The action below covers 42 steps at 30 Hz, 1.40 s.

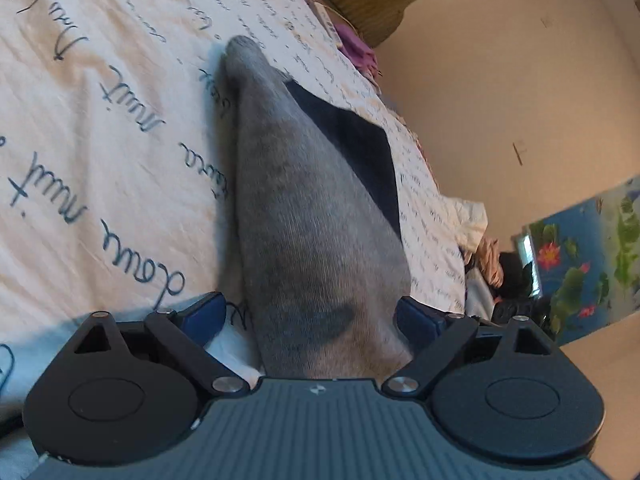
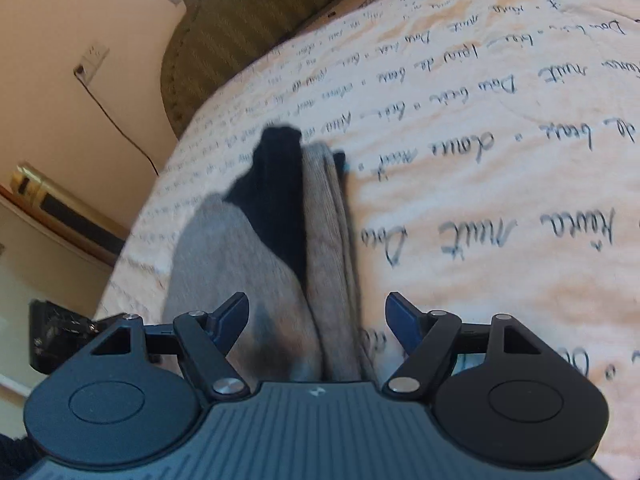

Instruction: Fold small clothes

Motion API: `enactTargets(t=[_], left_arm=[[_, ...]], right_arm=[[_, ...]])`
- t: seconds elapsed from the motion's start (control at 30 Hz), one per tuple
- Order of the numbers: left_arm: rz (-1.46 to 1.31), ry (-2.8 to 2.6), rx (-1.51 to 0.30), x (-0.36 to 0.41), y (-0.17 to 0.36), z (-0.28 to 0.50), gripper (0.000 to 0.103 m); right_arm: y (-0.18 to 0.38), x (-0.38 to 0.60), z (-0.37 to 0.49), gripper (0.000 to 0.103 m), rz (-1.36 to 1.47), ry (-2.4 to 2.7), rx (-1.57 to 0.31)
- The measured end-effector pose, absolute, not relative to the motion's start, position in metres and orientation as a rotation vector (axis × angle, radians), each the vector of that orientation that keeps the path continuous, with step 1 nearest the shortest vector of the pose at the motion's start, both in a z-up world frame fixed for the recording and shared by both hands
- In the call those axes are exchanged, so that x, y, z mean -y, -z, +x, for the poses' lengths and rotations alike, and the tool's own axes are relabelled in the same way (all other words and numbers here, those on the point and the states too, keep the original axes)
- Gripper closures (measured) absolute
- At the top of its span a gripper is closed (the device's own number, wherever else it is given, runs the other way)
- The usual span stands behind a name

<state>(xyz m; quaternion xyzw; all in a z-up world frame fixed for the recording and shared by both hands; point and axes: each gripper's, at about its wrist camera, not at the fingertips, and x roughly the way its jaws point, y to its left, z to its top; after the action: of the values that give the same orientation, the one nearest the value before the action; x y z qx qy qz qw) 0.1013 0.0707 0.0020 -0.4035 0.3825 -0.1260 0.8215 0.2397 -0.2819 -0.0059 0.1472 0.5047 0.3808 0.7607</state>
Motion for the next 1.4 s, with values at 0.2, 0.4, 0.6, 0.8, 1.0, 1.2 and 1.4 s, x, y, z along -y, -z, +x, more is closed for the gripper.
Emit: enactTargets(t=[0.2,0.4,0.6,0.8,1.0,1.2,1.4], left_arm=[[-0.781,0.339,-0.965,-0.038,0.004,0.113,0.092],[-0.748,0.340,-0.935,-0.069,-0.018,0.111,0.092],[-0.623,0.271,-0.985,-0.101,-0.019,0.101,0.091],[-0.600,0.180,-0.867,-0.124,-0.043,0.068,0.054],[-0.221,0.129,-0.548,-0.075,-0.113,0.061,0.044],[0.035,0.313,-0.670,0.011,-0.061,0.092,0.042],[-0.072,0.315,-0.717,-0.021,-0.043,0.067,0.041]], right_arm=[[0.019,0.286,0.211,0.076,0.386,-0.910,-1.162],[0.018,0.280,0.197,0.087,0.506,-0.956,-1.153],[0.032,0.239,0.164,0.084,0.535,-1.037,-1.163],[0.028,0.259,0.163,0.067,0.581,-0.949,-1.142],[-0.046,0.276,0.190,0.055,0.580,-0.826,-0.868],[-0.031,0.201,0.257,0.033,0.633,-0.870,-0.937],[0.029,0.228,0.277,0.052,0.842,-0.693,-1.044]])
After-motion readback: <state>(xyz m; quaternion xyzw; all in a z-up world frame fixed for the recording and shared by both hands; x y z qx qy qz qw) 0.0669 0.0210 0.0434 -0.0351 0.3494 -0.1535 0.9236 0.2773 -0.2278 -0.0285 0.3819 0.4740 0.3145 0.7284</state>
